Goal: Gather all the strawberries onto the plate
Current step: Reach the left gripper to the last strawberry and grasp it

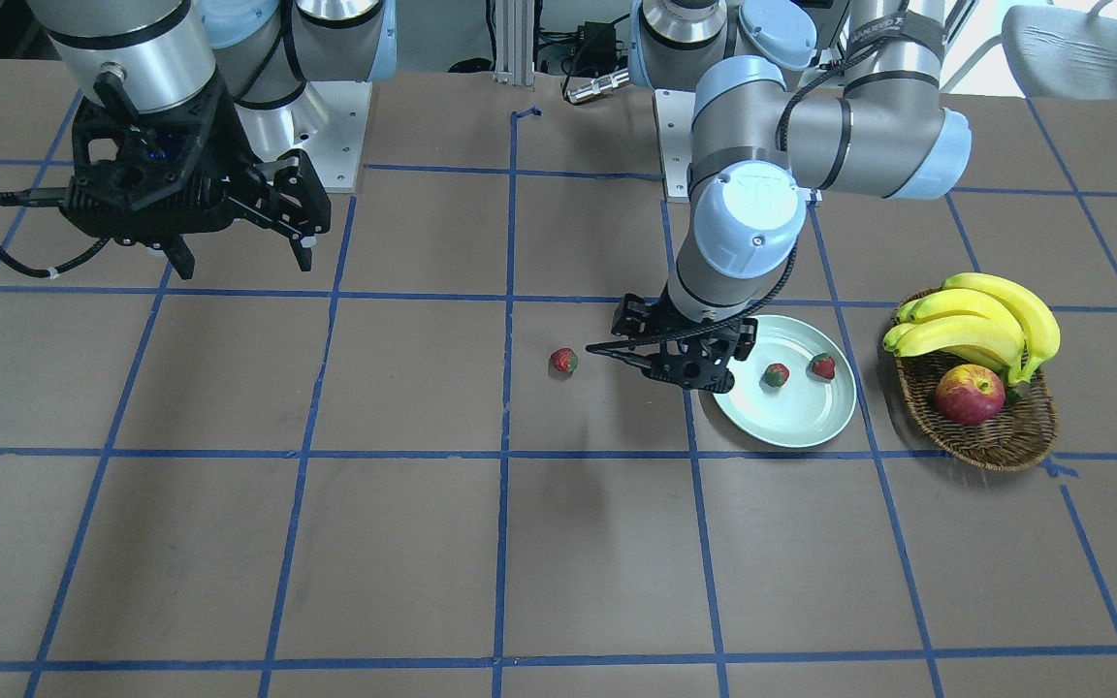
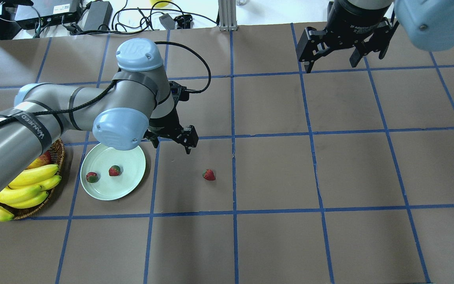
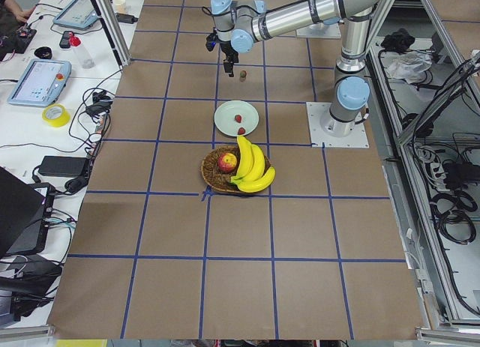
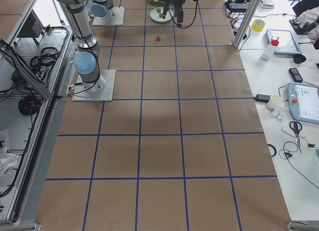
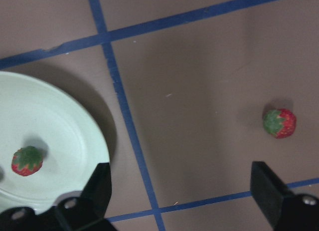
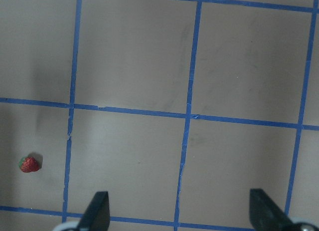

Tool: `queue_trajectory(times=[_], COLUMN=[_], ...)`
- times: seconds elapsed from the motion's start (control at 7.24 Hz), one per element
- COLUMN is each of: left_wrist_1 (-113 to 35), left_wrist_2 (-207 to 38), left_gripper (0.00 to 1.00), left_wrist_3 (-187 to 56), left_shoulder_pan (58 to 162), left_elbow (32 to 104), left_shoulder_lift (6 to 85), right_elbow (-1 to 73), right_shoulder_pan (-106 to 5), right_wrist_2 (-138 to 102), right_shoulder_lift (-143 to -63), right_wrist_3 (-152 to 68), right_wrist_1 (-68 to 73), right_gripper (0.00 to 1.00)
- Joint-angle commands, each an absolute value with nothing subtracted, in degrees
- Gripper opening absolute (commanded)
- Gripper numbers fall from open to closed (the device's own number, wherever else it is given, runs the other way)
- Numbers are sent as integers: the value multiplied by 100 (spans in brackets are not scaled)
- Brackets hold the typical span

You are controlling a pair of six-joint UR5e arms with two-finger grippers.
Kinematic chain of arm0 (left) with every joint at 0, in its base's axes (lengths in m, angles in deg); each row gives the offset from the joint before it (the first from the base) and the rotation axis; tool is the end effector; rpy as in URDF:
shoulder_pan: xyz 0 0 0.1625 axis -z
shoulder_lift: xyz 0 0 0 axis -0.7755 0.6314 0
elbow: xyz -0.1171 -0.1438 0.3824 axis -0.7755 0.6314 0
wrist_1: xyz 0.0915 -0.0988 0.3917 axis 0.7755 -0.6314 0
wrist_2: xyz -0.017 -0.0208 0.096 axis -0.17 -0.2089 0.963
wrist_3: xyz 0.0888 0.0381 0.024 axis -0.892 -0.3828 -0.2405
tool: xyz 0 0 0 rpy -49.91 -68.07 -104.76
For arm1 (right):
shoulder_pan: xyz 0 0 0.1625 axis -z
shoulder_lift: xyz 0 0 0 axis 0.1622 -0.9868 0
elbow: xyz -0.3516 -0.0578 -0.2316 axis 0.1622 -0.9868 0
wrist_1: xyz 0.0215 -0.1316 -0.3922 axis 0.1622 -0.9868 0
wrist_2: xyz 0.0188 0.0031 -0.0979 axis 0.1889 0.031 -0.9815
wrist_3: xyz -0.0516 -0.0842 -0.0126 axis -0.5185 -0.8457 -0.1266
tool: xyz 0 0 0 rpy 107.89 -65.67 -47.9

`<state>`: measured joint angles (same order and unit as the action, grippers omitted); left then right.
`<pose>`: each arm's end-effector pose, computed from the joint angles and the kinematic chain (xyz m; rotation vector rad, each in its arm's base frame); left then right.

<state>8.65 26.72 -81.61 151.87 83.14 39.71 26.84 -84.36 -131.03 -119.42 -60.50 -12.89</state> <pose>-0.2312 -0.4896 0.2652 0.3418 3.1022 0.2333 0.1675 -0.5159 0.5129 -0.1590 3.1281 -0.1213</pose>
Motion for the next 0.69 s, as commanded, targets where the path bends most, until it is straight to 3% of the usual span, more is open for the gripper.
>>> queue_trajectory(times=[0.0,0.55], left_wrist_1=[1374,1965], left_wrist_2=[2265,1831], left_gripper=[100,98], left_wrist_3=[-7341,-6907], left_shoulder_pan=[15411,15526], left_elbow=[8726,9027], left_shoulder_lift=[4107,4546], right_elbow=[2680,2689], right_shoulder_pan=[-8427,-8427], right_wrist_2=[-13102,-13102], right_shoulder_lift=[-11942,-11942], right_wrist_3=[-6050,-6050], right_wrist_1=[-1308,-1325], right_gripper=[100,100])
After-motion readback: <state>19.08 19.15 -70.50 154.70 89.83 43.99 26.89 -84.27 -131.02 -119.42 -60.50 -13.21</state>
